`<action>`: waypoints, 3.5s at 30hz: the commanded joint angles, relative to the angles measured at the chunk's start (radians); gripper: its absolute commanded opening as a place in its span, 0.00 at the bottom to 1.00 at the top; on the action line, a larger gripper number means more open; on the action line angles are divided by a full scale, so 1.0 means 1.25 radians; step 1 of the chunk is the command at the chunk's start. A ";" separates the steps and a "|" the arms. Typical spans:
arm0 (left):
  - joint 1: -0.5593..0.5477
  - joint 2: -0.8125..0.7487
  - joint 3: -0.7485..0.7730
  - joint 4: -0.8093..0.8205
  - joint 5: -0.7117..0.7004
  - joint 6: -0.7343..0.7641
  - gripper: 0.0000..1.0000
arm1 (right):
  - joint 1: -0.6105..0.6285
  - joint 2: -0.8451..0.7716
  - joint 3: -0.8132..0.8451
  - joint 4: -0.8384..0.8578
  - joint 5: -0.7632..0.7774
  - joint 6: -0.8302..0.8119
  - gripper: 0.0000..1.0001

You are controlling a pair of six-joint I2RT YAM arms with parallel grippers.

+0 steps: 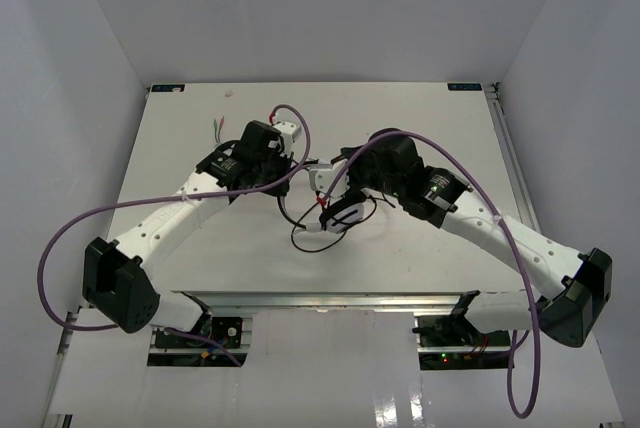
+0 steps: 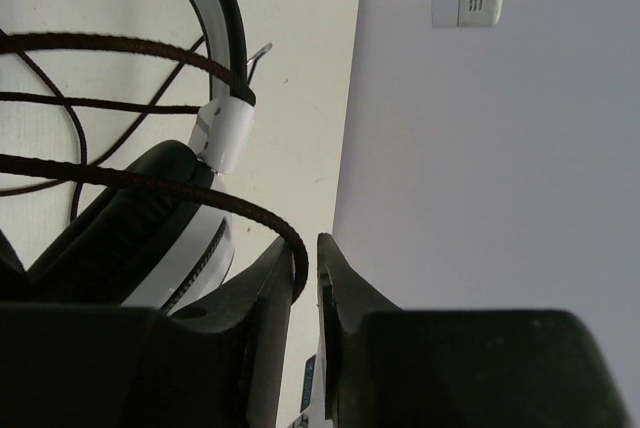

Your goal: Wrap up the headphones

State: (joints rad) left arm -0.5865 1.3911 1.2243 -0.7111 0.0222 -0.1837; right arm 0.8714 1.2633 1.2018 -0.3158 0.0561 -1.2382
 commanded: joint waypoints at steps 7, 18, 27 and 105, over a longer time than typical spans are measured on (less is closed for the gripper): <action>-0.004 -0.132 -0.003 0.076 0.151 0.011 0.00 | -0.061 0.004 0.012 -0.012 -0.142 0.009 0.62; -0.004 -0.174 -0.029 0.092 0.264 0.022 0.00 | -0.183 0.016 0.109 -0.129 -0.368 0.050 0.85; -0.004 -0.195 -0.012 0.092 0.243 0.000 0.00 | -0.374 0.018 0.155 -0.170 -0.674 0.173 0.92; -0.003 0.019 0.631 0.050 0.112 -0.322 0.00 | -0.170 0.573 -0.247 1.355 -0.563 1.413 0.65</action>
State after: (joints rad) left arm -0.5911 1.4798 1.9888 -0.7324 0.1723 -0.5287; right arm 0.6510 1.9646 0.8921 1.2817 -0.6190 0.5354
